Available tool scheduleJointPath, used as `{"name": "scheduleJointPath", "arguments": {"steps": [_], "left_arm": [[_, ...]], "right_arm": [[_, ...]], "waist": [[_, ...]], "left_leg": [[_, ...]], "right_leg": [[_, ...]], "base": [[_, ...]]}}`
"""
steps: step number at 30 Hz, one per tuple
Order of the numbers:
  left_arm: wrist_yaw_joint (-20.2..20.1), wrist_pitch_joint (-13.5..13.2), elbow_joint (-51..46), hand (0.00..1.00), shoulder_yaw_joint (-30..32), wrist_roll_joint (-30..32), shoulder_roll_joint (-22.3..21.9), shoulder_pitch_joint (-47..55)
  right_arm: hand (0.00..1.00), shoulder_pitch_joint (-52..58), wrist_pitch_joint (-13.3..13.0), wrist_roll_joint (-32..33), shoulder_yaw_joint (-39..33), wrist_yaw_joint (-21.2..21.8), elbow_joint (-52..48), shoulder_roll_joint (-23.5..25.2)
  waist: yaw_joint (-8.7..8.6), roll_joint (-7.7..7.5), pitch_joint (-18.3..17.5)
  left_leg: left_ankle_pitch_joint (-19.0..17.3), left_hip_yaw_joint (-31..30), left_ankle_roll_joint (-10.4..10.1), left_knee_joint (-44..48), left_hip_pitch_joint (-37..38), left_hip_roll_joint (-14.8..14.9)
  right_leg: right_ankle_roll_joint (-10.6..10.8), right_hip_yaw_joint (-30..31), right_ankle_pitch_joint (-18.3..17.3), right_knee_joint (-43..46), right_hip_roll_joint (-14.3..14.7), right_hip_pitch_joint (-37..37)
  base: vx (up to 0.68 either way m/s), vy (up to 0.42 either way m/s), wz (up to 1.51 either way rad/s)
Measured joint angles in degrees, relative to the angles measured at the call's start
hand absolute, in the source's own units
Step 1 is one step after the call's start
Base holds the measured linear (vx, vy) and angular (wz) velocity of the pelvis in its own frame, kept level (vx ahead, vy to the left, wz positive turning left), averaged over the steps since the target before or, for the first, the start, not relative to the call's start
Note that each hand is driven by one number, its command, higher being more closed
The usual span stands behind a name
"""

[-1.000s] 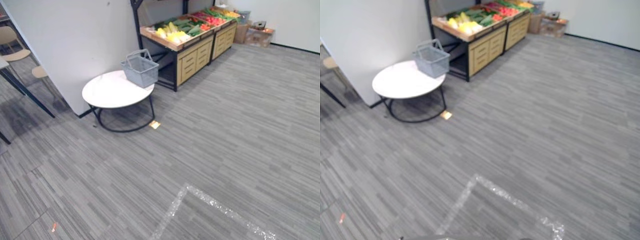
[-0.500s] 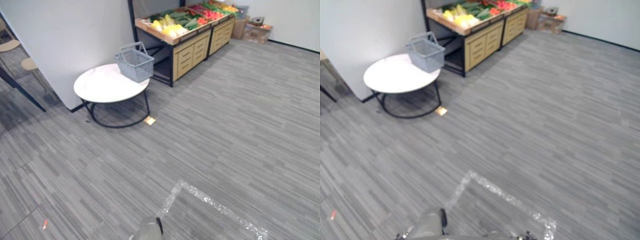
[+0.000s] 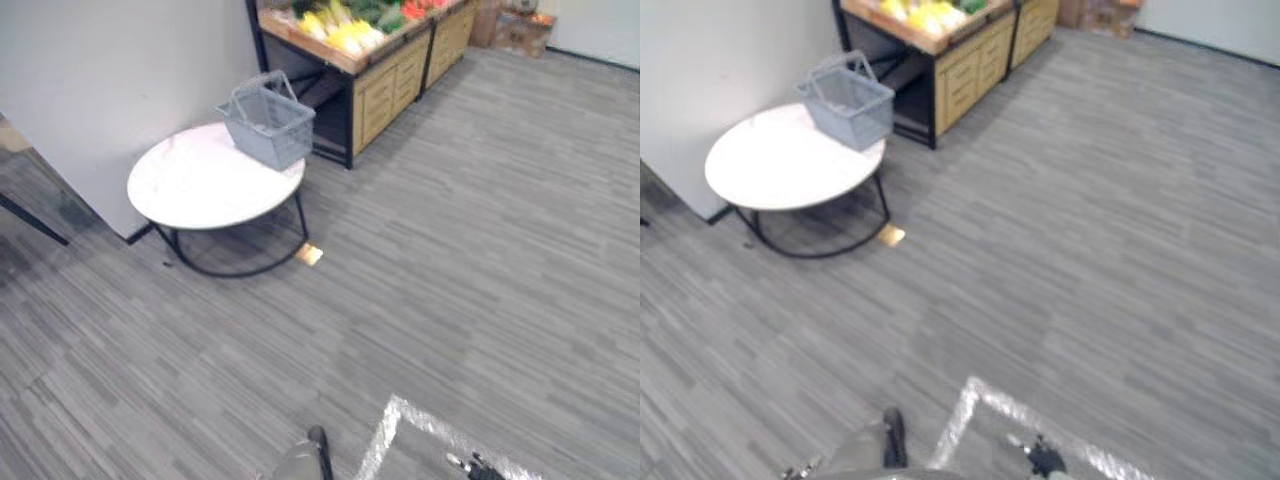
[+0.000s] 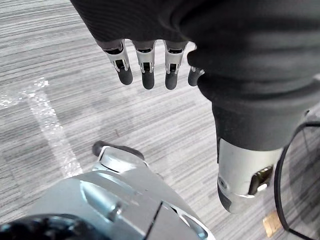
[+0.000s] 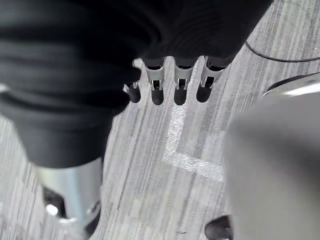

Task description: Pick vegetable in the basket

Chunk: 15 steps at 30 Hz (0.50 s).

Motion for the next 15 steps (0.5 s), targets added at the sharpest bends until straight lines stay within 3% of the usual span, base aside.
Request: {"name": "scheduleJointPath", "arguments": {"steps": [1,2,3,5,6,8,10,12,13,14,15], "left_arm": [[0.2,0.0,0.0,0.0,-1.2,0.1,0.4,0.1],[0.2,0.1,0.0,0.0,-2.7,0.1,1.2,0.1],[0.2,0.3,0.1,0.0,-3.4,0.4,1.5,0.2],[0.2,0.8,0.1,0.0,-3.8,1.5,1.4,0.0],[0.1,0.8,0.1,0.0,-3.8,1.9,1.4,-0.5],[0.1,1.1,0.0,0.0,-3.1,1.9,0.8,-1.9],[0.1,1.1,-0.5,0.0,-2.7,1.9,-0.9,-3.7],[-0.1,1.1,-1.1,0.0,-1.4,2.1,-3.8,-5.4],[-0.2,0.8,-1.3,0.0,0.9,3.3,-4.6,-5.7],[-0.2,0.8,-0.8,0.0,2.6,4.0,-5.2,-5.3],[-0.2,0.8,-0.6,0.0,3.7,4.4,-6.1,-6.0]], "right_arm": [[0.0,0.6,0.0,0.0,-0.1,0.0,0.0,0.1],[0.0,0.8,0.0,0.0,-0.1,0.2,-0.1,0.1],[0.0,0.8,0.0,0.0,-0.1,0.5,-0.1,0.0],[0.0,1.0,0.0,0.0,-0.2,0.8,-0.5,-0.1],[0.0,1.1,-0.2,0.1,-1.3,1.0,-0.9,0.2],[0.0,1.2,-0.5,0.2,-1.8,1.0,-2.3,0.5],[0.0,1.5,-0.9,0.5,-1.7,0.9,-3.9,0.1],[0.0,1.8,-0.9,0.6,-0.9,0.9,-5.2,-0.3],[0.0,1.8,-0.9,0.5,1.7,0.8,-5.7,-0.6],[0.0,1.8,-0.8,0.4,3.0,0.9,-5.6,-1.1],[0.0,1.5,-1.0,0.1,3.4,0.9,-5.7,-1.8]], "waist": [[-0.1,0.4,0.3],[-0.69,-0.13,0.8],[-1.77,0.14,1.0],[-2.12,0.66,1.3],[-2.6,0.85,1.5],[-2.92,1.31,1.8],[-2.99,3.0,2.6],[-2.99,3.97,3.5],[-2.99,3.94,3.5],[-2.98,3.99,3.5],[-2.94,4.78,3.8]], "left_leg": [[-1.3,-0.1,0.5,-1.6,3.7,-1.0],[-2.6,-0.6,0.8,-3.8,9.0,-2.3],[-3.2,-0.9,1.2,-6.2,13.9,-2.7],[-3.2,-0.9,1.1,-10.8,20.1,-2.9],[-3.2,-0.8,1.1,-13.9,24.4,-3.0],[-3.3,-0.8,1.1,-16.2,27.9,-2.6],[-4.6,-1.5,0.0,-17.6,30.3,-1.0],[-7.2,-2.4,-2.1,-17.8,32.8,1.3],[-9.6,-2.5,-3.4,-17.7,34.8,3.2],[-10.0,-2.6,-3.2,-16.9,36.5,4.4],[-9.2,-2.6,-3.3,-14.2,36.8,6.3]], "right_leg": [[0.2,-0.2,5.1,7.0,-0.7,-2.1],[-1.5,-1.7,3.4,17.4,-1.4,-5.8],[-3.9,-4.6,-0.8,24.4,-1.0,-9.2],[-5.0,-9.7,-7.7,27.1,-0.1,-13.6],[-4.9,-13.9,-11.6,24.3,1.0,-17.4],[-5.0,-18.6,-13.3,15.4,2.0,-20.7],[-4.6,-21.1,-13.0,2.2,3.7,-21.7],[-2.6,-20.6,-11.2,-13.4,5.4,-22.1],[-2.3,-17.2,-7.2,-20.9,6.8,-22.8],[-3.4,-16.8,-3.4,-16.8,7.7,-23.3],[-5.0,-17.6,-8.2,-11.6,8.6,-23.9]], "base": [[0.54,0.214,0.18],[0.53,0.187,0.24],[0.6,0.182,0.15],[0.53,0.099,0.02],[0.49,0.042,0.03],[0.49,-0.05,0.28],[0.5,-0.134,0.47],[0.66,-0.289,0.46],[0.82,-0.414,0.29],[0.84,-0.455,0.13],[0.61,-0.354,0.03]]}}
